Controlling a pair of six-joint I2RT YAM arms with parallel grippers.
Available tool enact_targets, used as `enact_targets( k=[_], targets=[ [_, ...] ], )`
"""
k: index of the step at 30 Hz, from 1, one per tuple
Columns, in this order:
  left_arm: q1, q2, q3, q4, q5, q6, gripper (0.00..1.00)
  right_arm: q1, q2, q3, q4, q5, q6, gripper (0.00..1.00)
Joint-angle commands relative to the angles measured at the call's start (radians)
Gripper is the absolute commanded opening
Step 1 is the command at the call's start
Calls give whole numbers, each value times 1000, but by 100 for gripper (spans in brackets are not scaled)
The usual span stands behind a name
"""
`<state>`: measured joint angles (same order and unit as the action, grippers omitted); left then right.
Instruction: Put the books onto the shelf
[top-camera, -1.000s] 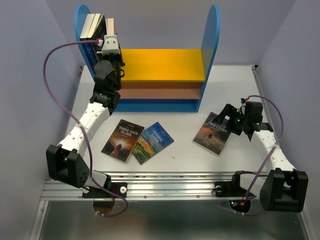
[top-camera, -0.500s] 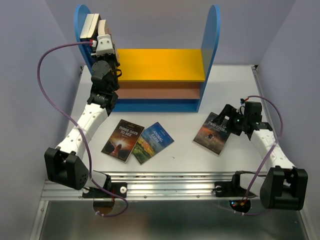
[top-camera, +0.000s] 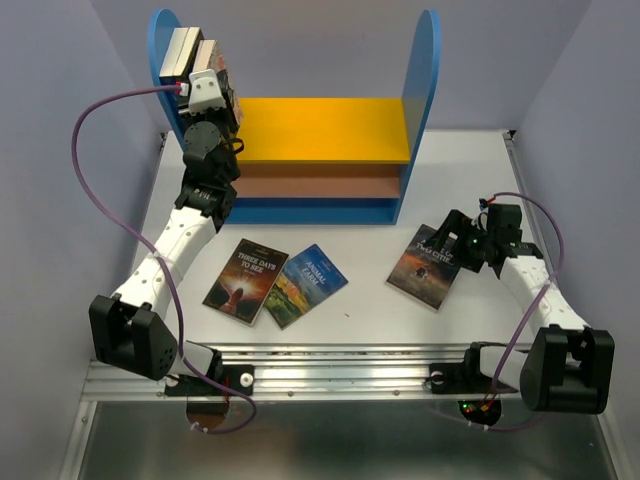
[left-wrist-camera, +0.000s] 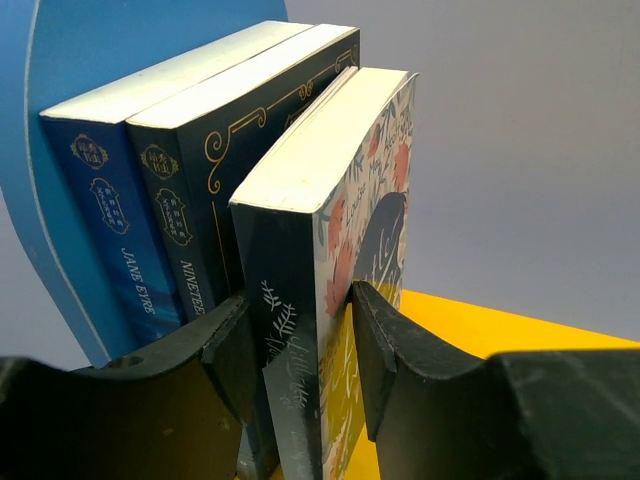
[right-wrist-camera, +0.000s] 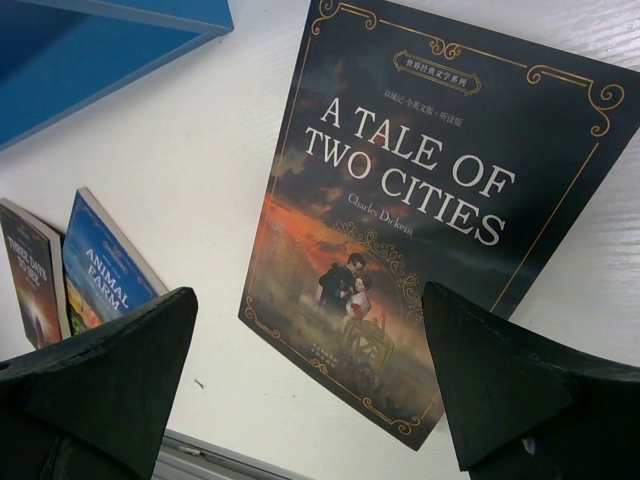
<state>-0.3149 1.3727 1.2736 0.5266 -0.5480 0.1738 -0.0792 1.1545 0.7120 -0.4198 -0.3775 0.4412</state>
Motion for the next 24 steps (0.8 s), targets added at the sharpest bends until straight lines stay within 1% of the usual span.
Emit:
enact_targets(
  k=[1, 4, 7, 10, 12, 13, 15, 18, 24],
  targets=[
    [17, -55, -19, 27, -133, -23, 51, 1, 1, 18, 10, -1, -6, 100],
    [19, -69, -14, 12, -121, -49, 52, 1, 5, 20, 10, -11, -7, 100],
    [17, -83, 0, -19, -72, -80, 52, 1, 7, 20, 10, -15, -7, 100],
    [17, -92, 10, -30, -61, -103, 54, 1, 10, 23, 10, -23, -9, 100],
    [17, -100, 20, -39, -63, -109, 59, 1, 7, 24, 10, -29, -10, 100],
    [16, -101, 30, -54, -58, -109, 65, 1, 4, 24, 10, -31, -9, 100],
    [16, -106, 38, -63, -49, -115, 66, 1, 2, 24, 12, -31, -9, 100],
    [16, -115, 49, -86, -29, -131, 70, 1, 2, 24, 10, -40, -12, 100],
    [8, -153, 70, -128, 43, -166, 71, 1, 4, 23, 12, -52, -15, 100]
  ],
)
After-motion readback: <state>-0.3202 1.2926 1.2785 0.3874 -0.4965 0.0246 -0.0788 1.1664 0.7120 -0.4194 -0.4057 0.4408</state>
